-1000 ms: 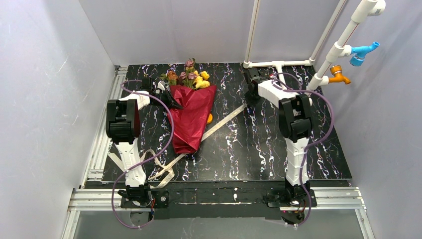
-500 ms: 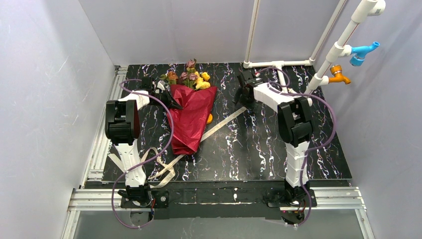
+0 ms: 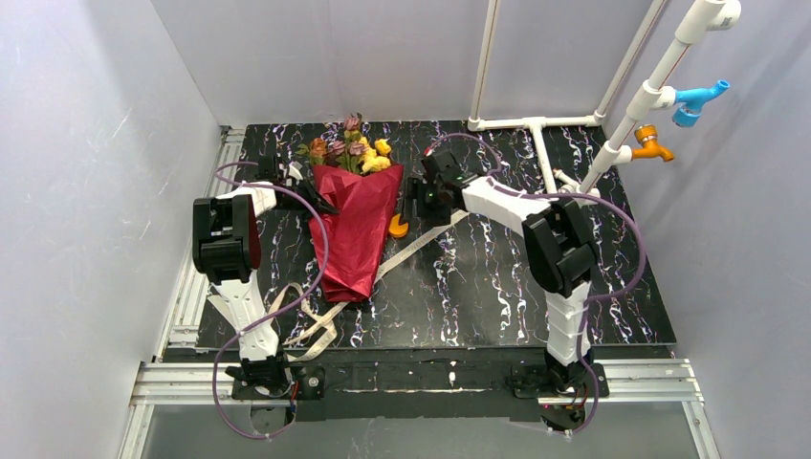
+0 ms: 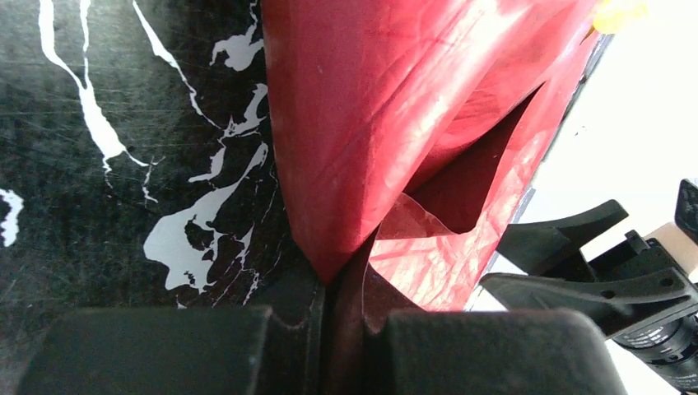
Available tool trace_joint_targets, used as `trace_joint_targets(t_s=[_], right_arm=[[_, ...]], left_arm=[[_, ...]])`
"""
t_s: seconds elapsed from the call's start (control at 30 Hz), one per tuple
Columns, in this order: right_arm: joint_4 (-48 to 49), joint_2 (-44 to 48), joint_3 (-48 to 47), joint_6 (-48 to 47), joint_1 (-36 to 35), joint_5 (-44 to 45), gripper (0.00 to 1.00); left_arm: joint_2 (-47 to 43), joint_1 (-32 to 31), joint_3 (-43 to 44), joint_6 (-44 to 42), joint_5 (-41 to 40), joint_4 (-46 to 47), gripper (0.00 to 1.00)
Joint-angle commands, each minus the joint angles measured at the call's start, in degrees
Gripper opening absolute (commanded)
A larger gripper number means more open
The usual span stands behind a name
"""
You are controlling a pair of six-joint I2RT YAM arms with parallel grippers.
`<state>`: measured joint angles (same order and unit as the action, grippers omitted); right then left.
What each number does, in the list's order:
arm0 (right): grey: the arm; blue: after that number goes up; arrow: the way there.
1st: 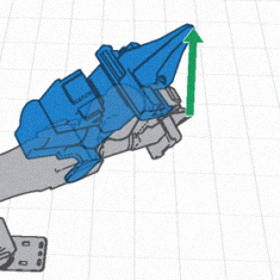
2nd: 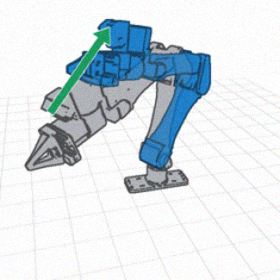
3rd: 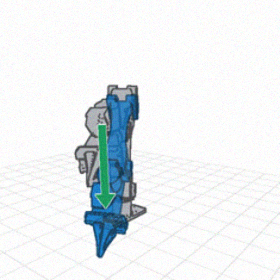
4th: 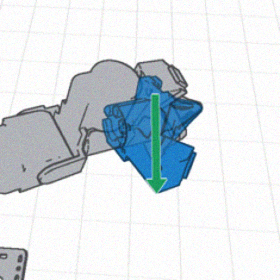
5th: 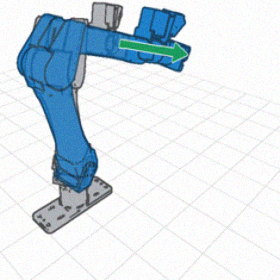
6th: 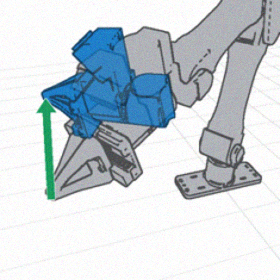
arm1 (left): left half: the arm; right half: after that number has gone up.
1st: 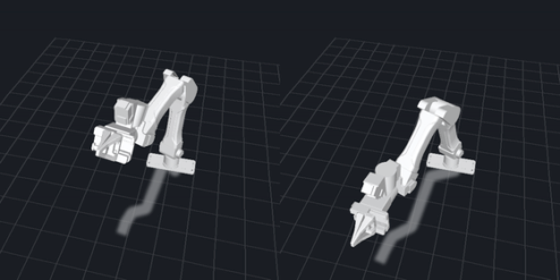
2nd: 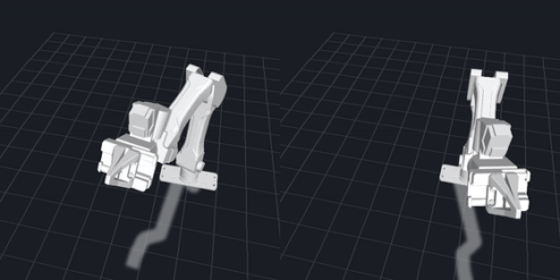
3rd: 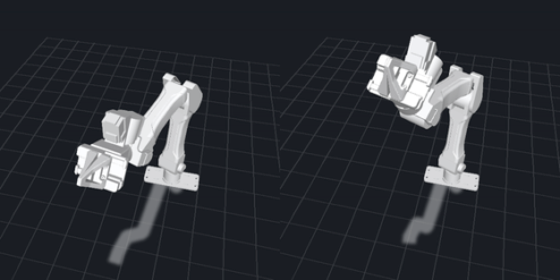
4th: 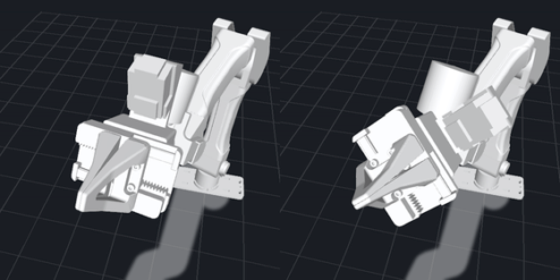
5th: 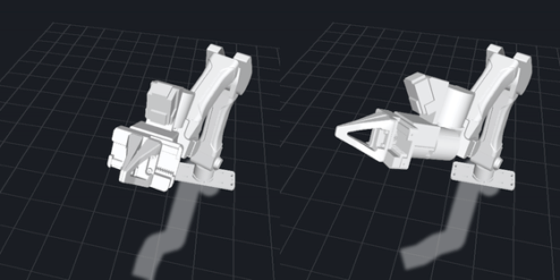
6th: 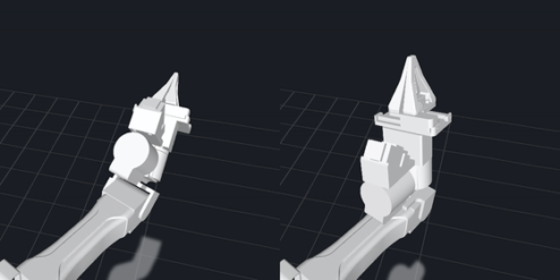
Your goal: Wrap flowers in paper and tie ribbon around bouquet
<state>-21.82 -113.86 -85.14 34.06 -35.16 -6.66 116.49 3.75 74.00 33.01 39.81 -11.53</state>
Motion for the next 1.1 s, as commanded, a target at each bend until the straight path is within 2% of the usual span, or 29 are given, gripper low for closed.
trace_joint_targets(t_s=[0.0, 0.17, 0.27, 0.37, 0.47, 0.73, 0.93, 1.07], right_arm=[[0.6, -4.8, -6.3, -3.0, -3.3, -4.4, 0.82], [-4.1, -10.0, -12.7, -3.7, -5.4, 0.5, 0.92], [-7.7, -12.6, -16.2, -4.5, -6.0, 3.4, 0.93], [-10.5, -14.5, -19.0, -5.3, -6.6, 6.0, 0.89], [-12.2, -15.2, -19.9, -6.0, -7.0, 9.2, 0.77], [-14.9, -15.3, -20.0, -8.7, -6.5, 16.2, 0.74], [-14.8, -18.7, -24.1, -10.4, -5.7, 13.1, 0.76], [-13.4, -21.0, -26.9, -11.6, -5.6, 9.9, 0.74]], left_arm=[[-3.3, 0.7, -1.4, 0.1, 0.4, 0.9, 0.00], [-3.4, 1.3, -1.8, -0.2, 1.1, 1.0, 0.00], [-3.7, 1.4, -1.9, -0.4, 1.3, 1.1, 0.00], [-3.8, 1.8, -2.0, -0.5, 1.3, 1.1, 0.00], [-3.8, 2.3, -2.4, -0.2, 1.5, 1.6, 0.00], [-3.5, 2.7, -2.8, 0.4, 1.6, 2.3, 0.00], [-3.5, 2.7, -3.1, 0.2, 1.6, 2.4, 0.00], [-3.3, 2.7, -2.9, 0.0, 1.7, 2.2, 0.00]])
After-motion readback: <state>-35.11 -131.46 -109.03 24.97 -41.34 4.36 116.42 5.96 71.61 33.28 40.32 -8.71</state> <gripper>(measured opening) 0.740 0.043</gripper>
